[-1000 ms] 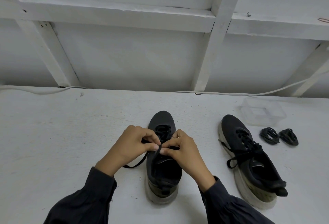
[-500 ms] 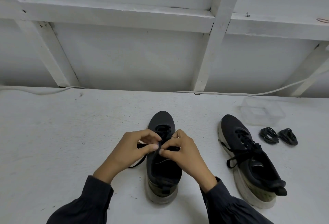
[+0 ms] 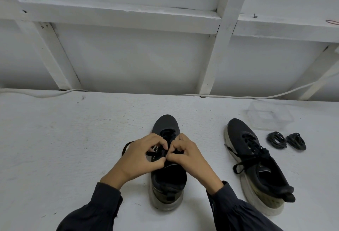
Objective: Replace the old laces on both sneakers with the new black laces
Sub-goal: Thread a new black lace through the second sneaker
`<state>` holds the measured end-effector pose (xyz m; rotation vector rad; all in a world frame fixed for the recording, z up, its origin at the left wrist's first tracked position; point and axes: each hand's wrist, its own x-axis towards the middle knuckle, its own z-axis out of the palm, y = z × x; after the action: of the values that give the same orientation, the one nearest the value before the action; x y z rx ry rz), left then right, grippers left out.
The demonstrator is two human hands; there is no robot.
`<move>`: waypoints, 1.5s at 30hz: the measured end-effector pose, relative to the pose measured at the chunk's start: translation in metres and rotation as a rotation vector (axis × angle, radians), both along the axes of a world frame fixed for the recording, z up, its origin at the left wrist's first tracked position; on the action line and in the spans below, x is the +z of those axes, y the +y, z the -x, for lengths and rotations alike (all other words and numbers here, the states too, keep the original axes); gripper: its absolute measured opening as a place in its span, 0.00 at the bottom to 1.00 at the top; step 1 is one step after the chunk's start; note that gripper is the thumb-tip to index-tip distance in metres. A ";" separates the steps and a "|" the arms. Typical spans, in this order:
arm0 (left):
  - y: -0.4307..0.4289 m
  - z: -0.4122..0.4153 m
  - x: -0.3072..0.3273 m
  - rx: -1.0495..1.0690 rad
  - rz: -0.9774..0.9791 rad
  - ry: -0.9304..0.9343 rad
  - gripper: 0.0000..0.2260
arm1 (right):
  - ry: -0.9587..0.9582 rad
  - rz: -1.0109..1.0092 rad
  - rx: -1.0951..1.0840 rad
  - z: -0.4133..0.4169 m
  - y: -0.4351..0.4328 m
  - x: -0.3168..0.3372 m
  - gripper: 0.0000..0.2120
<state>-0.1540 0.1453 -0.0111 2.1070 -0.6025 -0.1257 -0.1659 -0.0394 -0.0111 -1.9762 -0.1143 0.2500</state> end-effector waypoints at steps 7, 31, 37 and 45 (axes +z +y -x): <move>0.004 -0.003 -0.007 0.073 0.068 0.029 0.07 | 0.001 -0.109 0.011 0.000 -0.010 0.005 0.10; -0.034 0.020 -0.027 0.300 0.133 -0.223 0.13 | -0.121 -0.128 -0.109 0.000 -0.009 0.018 0.03; -0.031 0.021 -0.012 0.295 0.362 -0.086 0.22 | -0.162 -0.049 -0.101 -0.001 -0.011 0.023 0.04; -0.041 0.009 -0.007 0.126 0.446 0.179 0.24 | -0.177 -0.031 -0.046 -0.008 -0.009 0.031 0.07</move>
<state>-0.1629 0.1039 -0.0185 1.6740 -0.3498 -0.0969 -0.1582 -0.0488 0.0196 -1.9656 -0.1857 0.0434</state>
